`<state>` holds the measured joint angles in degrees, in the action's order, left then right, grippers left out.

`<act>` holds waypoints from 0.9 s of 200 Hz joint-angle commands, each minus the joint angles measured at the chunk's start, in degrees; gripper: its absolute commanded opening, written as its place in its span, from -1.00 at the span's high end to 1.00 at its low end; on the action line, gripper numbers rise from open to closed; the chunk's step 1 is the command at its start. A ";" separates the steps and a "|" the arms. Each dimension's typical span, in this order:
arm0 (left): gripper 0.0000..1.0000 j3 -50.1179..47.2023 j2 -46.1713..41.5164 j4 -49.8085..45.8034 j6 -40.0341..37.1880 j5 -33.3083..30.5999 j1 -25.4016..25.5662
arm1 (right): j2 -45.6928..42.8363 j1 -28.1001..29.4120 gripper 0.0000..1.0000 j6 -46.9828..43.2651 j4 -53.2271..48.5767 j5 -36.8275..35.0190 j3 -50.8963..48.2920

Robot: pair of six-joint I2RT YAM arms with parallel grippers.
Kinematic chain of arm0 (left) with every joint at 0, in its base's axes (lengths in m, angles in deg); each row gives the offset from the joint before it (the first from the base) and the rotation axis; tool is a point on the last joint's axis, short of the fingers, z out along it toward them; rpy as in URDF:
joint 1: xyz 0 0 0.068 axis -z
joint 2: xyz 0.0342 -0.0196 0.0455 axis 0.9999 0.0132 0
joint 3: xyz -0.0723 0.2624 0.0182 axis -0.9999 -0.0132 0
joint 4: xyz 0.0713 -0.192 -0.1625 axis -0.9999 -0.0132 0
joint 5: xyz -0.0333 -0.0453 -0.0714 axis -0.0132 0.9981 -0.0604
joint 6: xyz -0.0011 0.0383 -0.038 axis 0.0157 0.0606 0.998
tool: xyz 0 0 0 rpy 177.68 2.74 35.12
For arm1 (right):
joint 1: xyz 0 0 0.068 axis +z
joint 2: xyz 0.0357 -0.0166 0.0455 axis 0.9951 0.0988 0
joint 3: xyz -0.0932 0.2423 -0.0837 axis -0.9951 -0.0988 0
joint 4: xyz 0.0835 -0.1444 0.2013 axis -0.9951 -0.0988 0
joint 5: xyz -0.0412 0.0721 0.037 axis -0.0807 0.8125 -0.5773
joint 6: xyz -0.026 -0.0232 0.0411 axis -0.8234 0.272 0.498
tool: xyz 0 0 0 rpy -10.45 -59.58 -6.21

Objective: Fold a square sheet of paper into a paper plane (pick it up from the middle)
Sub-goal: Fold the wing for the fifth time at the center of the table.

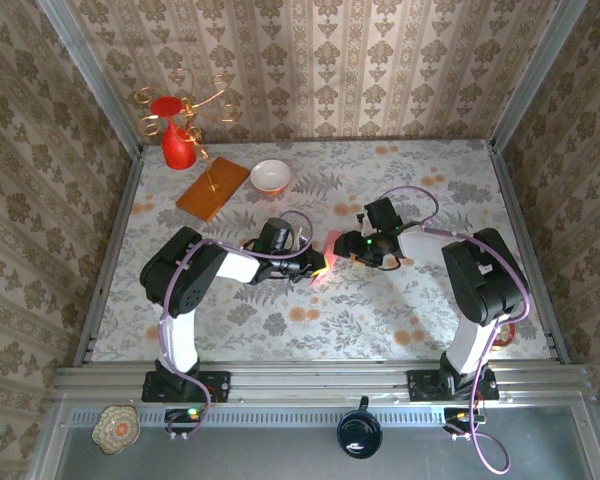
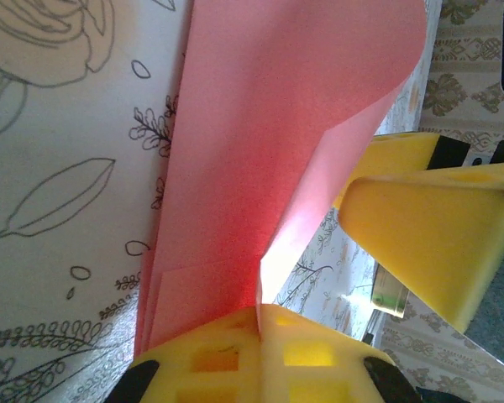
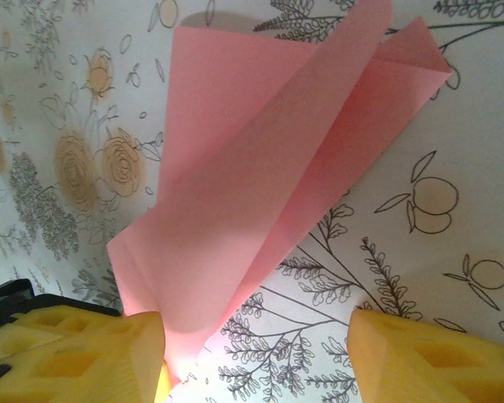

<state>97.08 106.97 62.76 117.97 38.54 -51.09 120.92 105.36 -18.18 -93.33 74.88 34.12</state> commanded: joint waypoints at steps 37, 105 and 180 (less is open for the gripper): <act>1.00 -2.05 0.88 1.70 0.34 1.05 -0.53 | 5.63 1.75 -0.21 0.40 -6.90 -8.37 4.37; 0.84 -2.51 -0.10 -0.04 -1.41 0.86 -0.53 | 10.01 3.35 -0.22 0.38 -11.83 -12.94 7.74; 0.52 -0.31 -4.27 -10.56 -8.96 -0.22 -0.19 | 10.71 3.67 -0.22 0.05 -13.12 -13.76 8.33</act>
<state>95.33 105.29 60.42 114.60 38.84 -51.09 126.01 108.62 -17.94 -107.14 66.18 44.17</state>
